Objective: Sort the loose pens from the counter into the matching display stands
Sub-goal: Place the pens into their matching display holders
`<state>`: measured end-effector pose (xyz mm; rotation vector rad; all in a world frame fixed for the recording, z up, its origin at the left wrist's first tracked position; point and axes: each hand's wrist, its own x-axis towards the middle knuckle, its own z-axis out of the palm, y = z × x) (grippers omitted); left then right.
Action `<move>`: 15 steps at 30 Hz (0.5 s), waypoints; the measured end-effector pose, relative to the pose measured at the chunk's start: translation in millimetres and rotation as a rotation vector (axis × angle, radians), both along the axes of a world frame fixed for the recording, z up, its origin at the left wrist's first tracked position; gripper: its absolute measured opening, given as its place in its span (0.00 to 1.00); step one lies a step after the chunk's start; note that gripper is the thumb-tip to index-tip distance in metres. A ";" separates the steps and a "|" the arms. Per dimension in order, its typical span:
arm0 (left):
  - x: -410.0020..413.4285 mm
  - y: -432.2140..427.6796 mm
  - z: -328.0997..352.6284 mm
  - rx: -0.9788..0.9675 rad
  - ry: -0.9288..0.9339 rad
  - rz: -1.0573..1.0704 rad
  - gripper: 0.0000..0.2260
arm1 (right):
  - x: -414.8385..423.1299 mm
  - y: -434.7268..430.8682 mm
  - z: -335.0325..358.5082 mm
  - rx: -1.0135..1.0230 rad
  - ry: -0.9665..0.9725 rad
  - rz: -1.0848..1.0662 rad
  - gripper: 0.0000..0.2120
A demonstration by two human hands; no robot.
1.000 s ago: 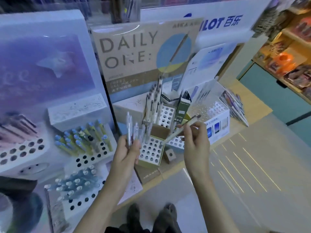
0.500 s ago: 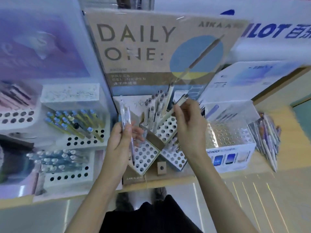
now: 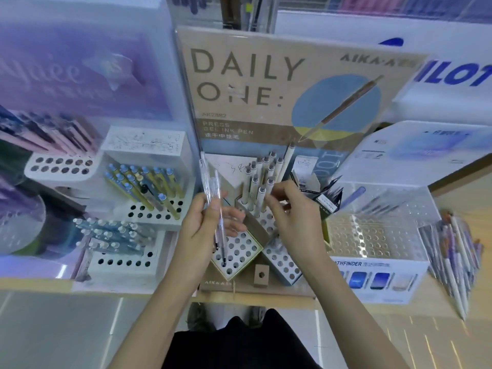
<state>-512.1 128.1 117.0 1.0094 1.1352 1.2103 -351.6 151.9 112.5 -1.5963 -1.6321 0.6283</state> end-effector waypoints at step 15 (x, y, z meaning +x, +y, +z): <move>-15.1 -19.8 7.3 -0.010 -0.121 -0.213 0.08 | -61.2 -42.4 41.7 -0.334 0.681 0.070 0.08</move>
